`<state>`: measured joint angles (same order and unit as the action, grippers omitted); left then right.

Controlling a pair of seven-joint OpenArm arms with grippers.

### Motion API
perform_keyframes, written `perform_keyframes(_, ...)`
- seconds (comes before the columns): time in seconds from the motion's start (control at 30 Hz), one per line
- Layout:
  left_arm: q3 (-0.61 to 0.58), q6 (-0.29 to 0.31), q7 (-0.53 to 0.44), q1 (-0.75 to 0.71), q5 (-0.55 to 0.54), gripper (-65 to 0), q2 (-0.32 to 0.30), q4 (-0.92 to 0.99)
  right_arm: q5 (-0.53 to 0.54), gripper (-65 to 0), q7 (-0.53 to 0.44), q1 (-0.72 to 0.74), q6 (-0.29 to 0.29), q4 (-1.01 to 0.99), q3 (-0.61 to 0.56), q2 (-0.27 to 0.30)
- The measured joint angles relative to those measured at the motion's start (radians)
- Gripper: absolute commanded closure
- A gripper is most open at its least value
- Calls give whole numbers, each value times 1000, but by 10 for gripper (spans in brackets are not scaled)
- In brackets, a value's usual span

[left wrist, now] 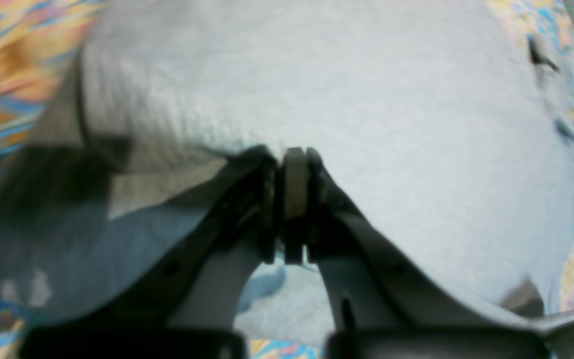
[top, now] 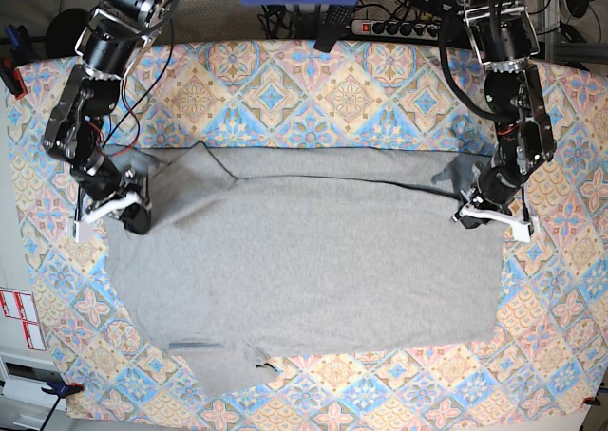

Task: Fold the T-shirt properly
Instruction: 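Lower both grippers onto the shirt body and grasp the fabric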

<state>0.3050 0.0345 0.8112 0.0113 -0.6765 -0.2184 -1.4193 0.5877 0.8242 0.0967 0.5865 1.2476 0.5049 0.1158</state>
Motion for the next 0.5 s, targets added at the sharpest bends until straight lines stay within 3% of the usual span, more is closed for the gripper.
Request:
perform_keyframes(0.3, -2, -3, -2, 39, 6, 0, 0, 9, 0, -2, -7, 116, -3, -137, 0, -2)
perform_keyframes(0.5, 5, -8, -45, 34, 7, 0, -1, 97, -6, -4, -4, 105, -8, -175, 0, -1)
